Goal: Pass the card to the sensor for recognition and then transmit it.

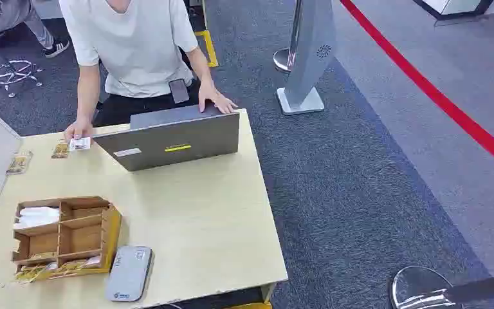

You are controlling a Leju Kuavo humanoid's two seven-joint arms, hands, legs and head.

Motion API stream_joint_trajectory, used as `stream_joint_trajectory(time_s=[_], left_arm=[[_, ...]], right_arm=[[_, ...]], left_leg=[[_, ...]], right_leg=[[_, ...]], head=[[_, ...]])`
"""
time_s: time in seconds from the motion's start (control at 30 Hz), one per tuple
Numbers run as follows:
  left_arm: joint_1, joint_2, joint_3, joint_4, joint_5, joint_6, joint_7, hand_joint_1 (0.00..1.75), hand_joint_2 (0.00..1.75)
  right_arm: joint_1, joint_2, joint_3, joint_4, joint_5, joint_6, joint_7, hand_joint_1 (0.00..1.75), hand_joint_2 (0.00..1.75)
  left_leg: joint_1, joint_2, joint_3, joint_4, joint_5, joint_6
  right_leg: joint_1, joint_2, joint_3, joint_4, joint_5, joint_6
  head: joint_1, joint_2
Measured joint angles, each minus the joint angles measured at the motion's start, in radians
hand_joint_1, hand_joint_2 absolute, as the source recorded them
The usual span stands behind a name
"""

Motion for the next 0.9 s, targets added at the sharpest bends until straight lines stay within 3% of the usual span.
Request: stream_joint_trajectory(time_s=[0.3,0.5,0.7,0.9], left_arm=[[-0.053,-0.035,0.196,-0.142,0.024,0.000,-0.201,0.00,1.75],[-0.094,-0.047,0.301,-0.284,-0.058,-0.005,-0.298,0.00,1.75],[-0.143,-0.022,0.305,-0.425,-0.194,0.056,-0.362,0.00,1.75],[-0.229,0.041,0.294,-0.499,-0.366,0.112,-0.394,0.00,1.75]], right_arm=[[0.008,-0.006,0.108,-0.047,-0.032,-0.063,0.031,0.00,1.75],[-0.001,-0.006,0.168,-0.045,-0.043,-0.071,0.040,0.00,1.75],[-0.017,-0.006,0.220,-0.037,-0.041,-0.068,0.054,0.00,1.75],[-0.040,-0.007,0.269,-0.019,-0.042,-0.063,0.073,0.00,1.75]], left_leg=[[0.001,0.000,0.000,0.000,0.000,0.000],[0.000,0.000,0.001,0.000,0.000,0.000],[0.000,0.000,0.001,0.000,0.000,0.000],[0.001,0.000,0.002,0.000,0.001,0.000]], right_leg=[[0.001,0.000,0.000,0.000,0.000,-0.001],[0.000,0.000,0.000,0.000,0.000,-0.001],[0.000,0.000,0.000,0.000,0.000,-0.001],[0.001,0.000,0.000,0.000,0.000,-0.001]], head=[[0.000,0.000],[-0.001,0.000],[0.000,0.000],[0.000,0.000]])
